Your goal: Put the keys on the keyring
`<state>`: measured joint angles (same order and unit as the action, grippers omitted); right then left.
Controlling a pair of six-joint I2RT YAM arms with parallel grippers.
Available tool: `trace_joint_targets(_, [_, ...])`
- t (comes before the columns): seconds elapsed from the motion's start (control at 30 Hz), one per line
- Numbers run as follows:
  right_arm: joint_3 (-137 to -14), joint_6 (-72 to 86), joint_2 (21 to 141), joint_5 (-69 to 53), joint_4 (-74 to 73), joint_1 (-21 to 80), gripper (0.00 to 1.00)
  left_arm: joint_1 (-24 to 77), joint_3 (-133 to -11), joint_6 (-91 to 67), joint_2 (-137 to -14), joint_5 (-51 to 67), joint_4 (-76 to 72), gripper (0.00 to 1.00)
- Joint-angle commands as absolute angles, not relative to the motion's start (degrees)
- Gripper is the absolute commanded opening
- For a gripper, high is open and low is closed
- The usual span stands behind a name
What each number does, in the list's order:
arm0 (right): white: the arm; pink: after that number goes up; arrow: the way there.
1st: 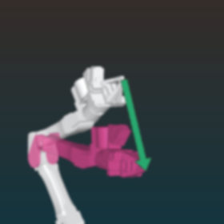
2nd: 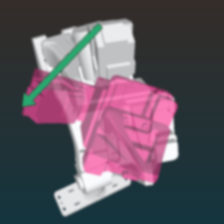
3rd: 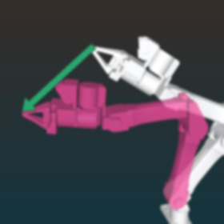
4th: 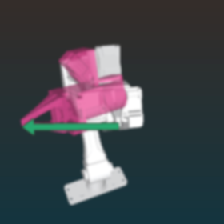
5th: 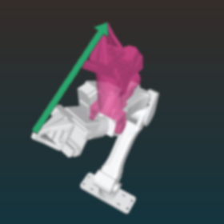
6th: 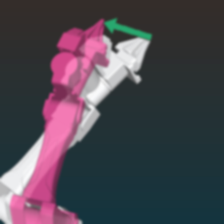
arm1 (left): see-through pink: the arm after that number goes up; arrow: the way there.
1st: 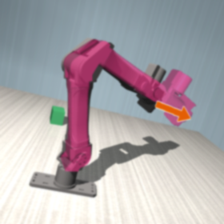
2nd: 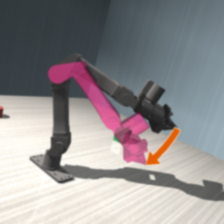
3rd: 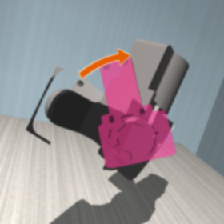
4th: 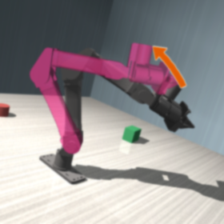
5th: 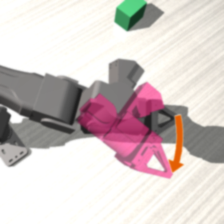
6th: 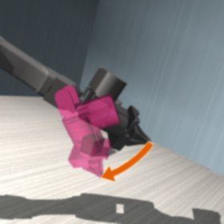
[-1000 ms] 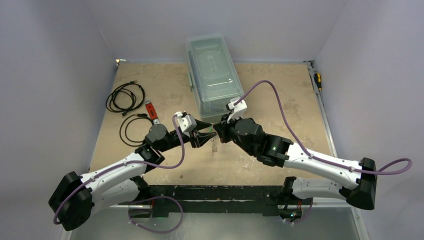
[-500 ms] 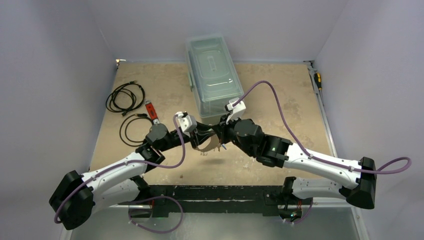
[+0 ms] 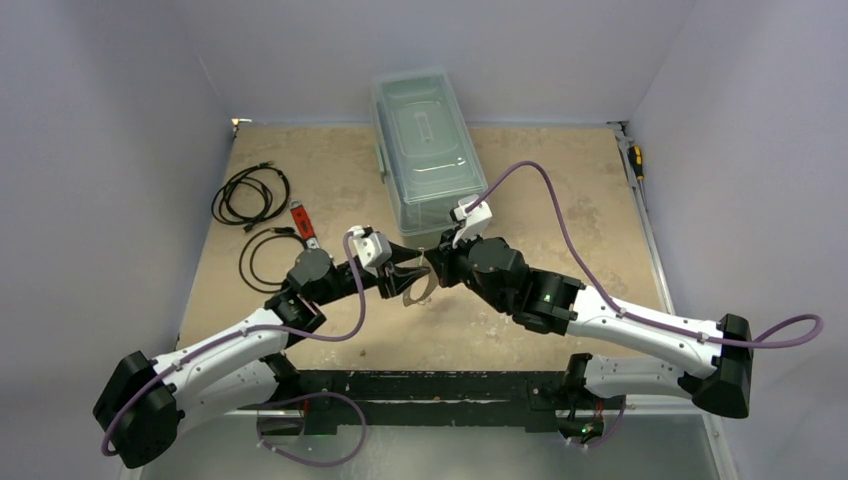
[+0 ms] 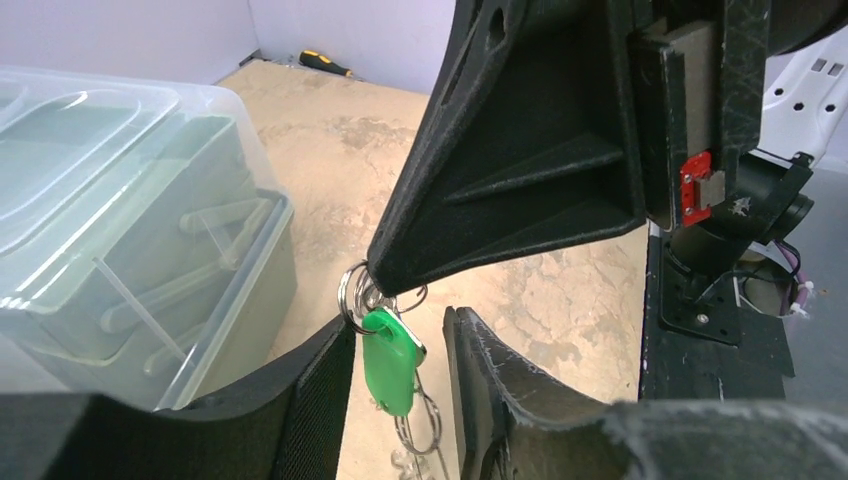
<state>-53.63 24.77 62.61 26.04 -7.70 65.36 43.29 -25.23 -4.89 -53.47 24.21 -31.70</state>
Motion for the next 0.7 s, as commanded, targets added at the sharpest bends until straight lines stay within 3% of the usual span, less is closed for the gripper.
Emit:
trace_joint_targets(0.0, [-55.72,24.33,61.26,26.58,-4.17,65.96,0.0,43.63,-28.12,-3.6,-51.67,22.3,-31.89,0.36])
trace_joint_targets(0.33, [-55.9,24.08,61.35,26.68,-3.87,66.44,0.0,43.65,-28.8,-1.85,-51.81,21.71,-29.36,0.14])
trace_joint_targets(0.5, [-55.73,24.34,61.05,27.33,-3.87,66.53,0.0,43.61,-29.68,-0.27,-51.37,21.34,-26.17,0.16])
trace_joint_targets(0.67, [-55.72,24.52,60.79,27.43,-3.96,66.62,0.0,43.64,-30.06,2.69,-51.31,20.75,-23.67,0.28])
